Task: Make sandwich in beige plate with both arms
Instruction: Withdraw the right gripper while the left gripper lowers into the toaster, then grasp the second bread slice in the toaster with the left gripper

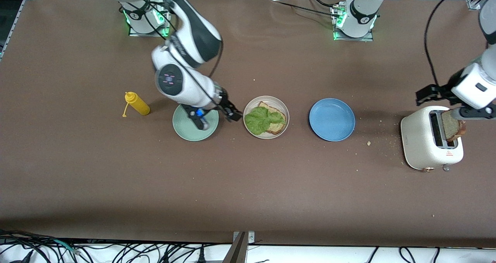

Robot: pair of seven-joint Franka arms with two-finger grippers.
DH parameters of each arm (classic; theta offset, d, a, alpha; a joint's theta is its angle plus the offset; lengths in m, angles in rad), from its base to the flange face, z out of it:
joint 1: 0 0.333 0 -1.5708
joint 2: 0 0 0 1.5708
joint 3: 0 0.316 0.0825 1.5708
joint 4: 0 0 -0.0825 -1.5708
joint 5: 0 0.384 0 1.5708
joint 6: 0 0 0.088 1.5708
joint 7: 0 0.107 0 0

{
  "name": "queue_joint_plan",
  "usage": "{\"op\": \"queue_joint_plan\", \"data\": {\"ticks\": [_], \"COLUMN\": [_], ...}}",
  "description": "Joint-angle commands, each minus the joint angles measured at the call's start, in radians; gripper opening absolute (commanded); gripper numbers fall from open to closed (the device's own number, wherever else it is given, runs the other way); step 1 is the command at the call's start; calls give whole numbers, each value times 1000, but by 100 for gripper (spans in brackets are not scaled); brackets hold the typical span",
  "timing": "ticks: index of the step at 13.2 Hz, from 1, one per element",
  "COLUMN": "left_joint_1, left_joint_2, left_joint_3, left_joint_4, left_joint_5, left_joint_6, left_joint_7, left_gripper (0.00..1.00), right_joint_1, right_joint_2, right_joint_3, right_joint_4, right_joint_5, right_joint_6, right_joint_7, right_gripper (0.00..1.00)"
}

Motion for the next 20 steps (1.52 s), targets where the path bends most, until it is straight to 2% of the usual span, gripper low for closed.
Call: {"op": "queue_joint_plan", "data": {"ticks": [1, 4, 5, 7, 8, 10, 11, 12, 14, 20], "left_joint_1": [122, 243, 266, 282, 288, 294, 294, 294, 329, 332], "left_joint_2": [50, 136, 160, 196, 199, 197, 196, 196, 194, 174], "left_joint_3": [-9, -10, -9, -9, -9, -9, -9, -9, -9, -10], "left_joint_4": [6, 0, 0, -17, -44, -115, -136, -141, -147, -127], "left_joint_5": [34, 8, -34, -49, -49, -49, -41, -41, -39, -49], "left_joint_6": [85, 209, 217, 240, 264, 332, 350, 347, 343, 311], "left_joint_7": [177, 348, 354, 356, 356, 356, 362, 386, 478, 462], "left_gripper": [100, 100, 100, 100, 100, 100, 83, 49, 2, 0], "right_joint_1": [-108, -234, -283, -366, -394, -403, -417, -429, -435, -449], "right_joint_2": [-120, -191, -211, -240, -252, -268, -269, -272, -279, -294], "right_joint_3": [-2, -49, -55, -60, -81, -176, -205, -212, -220, -223], "right_joint_4": [-30, -33, -33, -33, -32, -33, -33, -35, -35, -61], "right_joint_5": [-70, -151, -168, -226, -245, -246, -245, -243, -245, -256], "right_joint_6": [-168, -271, -277, -279, -279, -269, -266, -266, -266, -259], "right_joint_7": [-214, -427, -525, -794, -910, -1128, -1232, -1286, -1288, -1307], "right_gripper": [100, 100, 100, 100, 100, 100, 100, 100, 100, 99]}}
